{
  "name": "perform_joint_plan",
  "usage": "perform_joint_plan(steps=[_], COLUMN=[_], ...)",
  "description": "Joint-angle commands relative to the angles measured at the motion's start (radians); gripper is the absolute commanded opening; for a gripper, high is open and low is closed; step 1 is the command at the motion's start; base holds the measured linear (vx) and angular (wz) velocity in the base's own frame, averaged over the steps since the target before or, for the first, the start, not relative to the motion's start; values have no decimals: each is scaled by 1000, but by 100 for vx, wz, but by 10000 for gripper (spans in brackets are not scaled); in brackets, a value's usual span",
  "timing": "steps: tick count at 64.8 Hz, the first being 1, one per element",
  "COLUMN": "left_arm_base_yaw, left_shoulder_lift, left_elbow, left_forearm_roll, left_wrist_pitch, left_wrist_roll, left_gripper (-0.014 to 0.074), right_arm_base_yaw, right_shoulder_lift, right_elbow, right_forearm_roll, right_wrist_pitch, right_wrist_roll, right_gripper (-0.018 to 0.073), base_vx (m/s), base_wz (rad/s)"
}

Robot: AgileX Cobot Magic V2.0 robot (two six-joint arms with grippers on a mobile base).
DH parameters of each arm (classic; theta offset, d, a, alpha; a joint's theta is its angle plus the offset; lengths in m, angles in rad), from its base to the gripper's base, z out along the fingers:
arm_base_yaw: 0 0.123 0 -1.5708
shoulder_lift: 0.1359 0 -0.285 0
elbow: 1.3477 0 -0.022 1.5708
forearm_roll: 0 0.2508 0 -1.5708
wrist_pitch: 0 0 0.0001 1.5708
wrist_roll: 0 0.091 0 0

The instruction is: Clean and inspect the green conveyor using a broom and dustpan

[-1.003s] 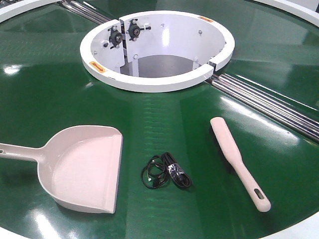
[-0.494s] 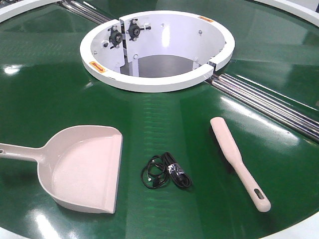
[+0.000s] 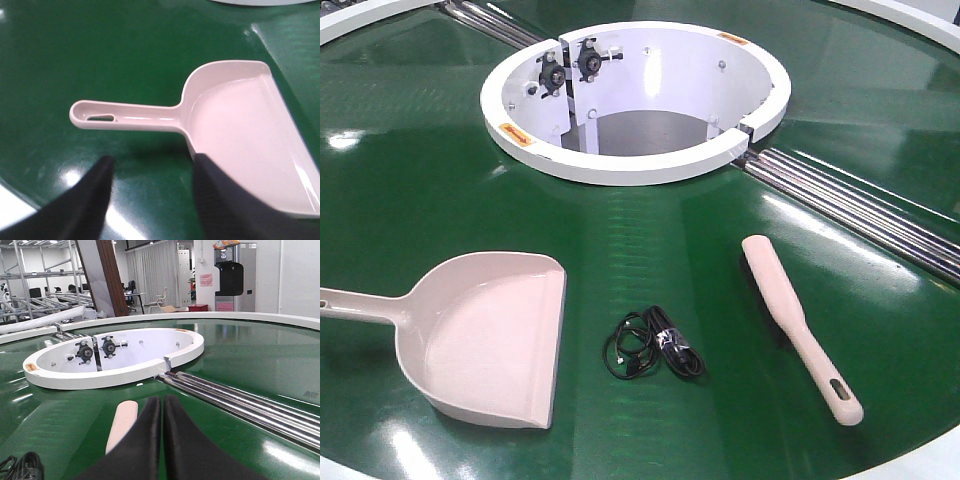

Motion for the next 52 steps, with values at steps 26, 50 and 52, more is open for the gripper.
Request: perform_joint_plan(steps=[26, 50, 52], left_arm_base_yaw=[3, 3, 3], left_shoulder_lift=[53, 343, 365], left_elbow=[-120, -501, -527], left_forearm_roll=[-76, -113, -113], left_wrist_pitch=[146, 518, 525], left_wrist_roll=[171, 721, 756], left_gripper=[586, 586, 586], right_arm_base_yaw=[1, 1, 1], right_shoulder_lift=[-11, -11, -11], right_elbow=[3, 3, 3], right_forearm_roll=[-9, -9, -9], right_wrist_pitch=[-77, -77, -77], right_wrist_roll=[-2, -2, -2], right_gripper=[-8, -8, -8], base_vx=[0, 0, 0], base_wz=[0, 0, 0])
